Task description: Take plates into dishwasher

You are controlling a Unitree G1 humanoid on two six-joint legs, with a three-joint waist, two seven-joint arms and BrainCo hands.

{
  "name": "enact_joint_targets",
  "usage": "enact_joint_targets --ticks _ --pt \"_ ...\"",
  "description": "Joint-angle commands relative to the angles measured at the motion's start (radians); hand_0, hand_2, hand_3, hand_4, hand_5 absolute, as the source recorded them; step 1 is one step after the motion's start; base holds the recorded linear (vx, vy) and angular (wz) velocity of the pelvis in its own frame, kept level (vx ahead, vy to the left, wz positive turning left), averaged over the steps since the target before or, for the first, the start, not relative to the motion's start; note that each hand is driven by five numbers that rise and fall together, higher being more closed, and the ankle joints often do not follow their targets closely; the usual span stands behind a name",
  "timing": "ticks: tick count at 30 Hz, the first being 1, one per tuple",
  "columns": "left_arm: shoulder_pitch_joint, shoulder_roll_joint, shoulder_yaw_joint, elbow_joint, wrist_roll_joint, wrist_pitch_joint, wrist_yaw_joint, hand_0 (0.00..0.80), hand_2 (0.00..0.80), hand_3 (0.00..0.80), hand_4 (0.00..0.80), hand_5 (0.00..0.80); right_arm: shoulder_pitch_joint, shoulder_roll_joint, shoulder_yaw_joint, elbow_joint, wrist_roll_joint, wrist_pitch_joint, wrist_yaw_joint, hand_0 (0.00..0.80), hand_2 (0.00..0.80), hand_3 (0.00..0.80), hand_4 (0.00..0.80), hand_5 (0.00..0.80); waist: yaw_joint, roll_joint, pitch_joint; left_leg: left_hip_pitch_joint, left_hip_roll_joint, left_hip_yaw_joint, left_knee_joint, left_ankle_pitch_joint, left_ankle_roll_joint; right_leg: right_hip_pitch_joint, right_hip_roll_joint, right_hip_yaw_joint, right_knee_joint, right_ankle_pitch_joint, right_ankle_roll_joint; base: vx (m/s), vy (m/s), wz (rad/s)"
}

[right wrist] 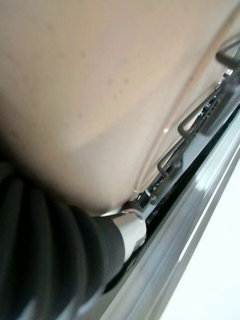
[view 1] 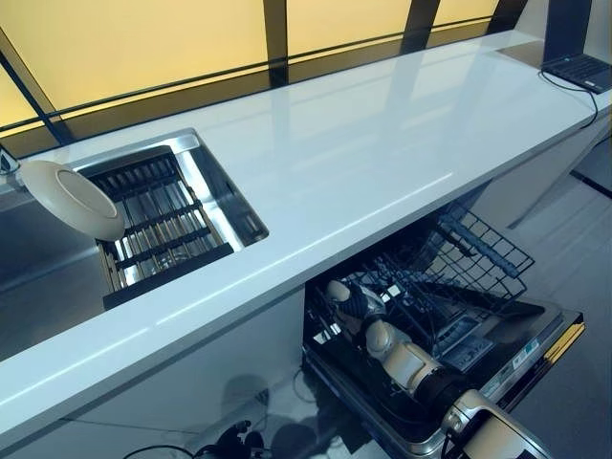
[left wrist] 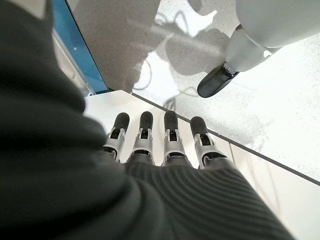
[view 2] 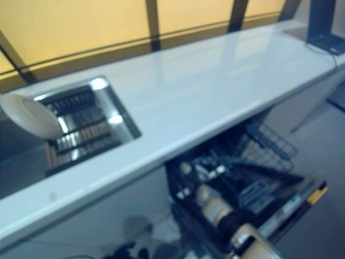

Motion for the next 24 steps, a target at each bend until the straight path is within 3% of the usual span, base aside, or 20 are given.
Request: enact_joint_targets --ticks 1,24 --pt "-0.105 -0.011 -0.027 0.032 -0.041 -0.034 0.02 0.0 0.0 0.0 0.0 0.0 -0.017 -0.01 0.036 0.131 0.009 0.012 0.014 0.8 0.8 0.8 0.8 0.8 0.034 -0.001 0.093 0.025 -0.069 -0.024 -0.003 -0.107 0.048 -0.16 -0.015 0.059 0.121 0.027 -0.044 0.0 0.0 0.0" --pt "-0.132 -0.022 -0.026 0.009 -0.061 -0.031 0.033 0.0 0.0 0.0 0.0 0.0 -0.01 0.008 0.042 0.159 0.028 -0.006 0.035 0.8 0.8 0.8 0.8 0.8 0.029 0.01 0.113 0.022 -0.076 -0.028 -0.004 -0.105 0.051 -0.18 -0.023 0.065 0.134 0.032 -0.04 0.0 0.0 0.0"
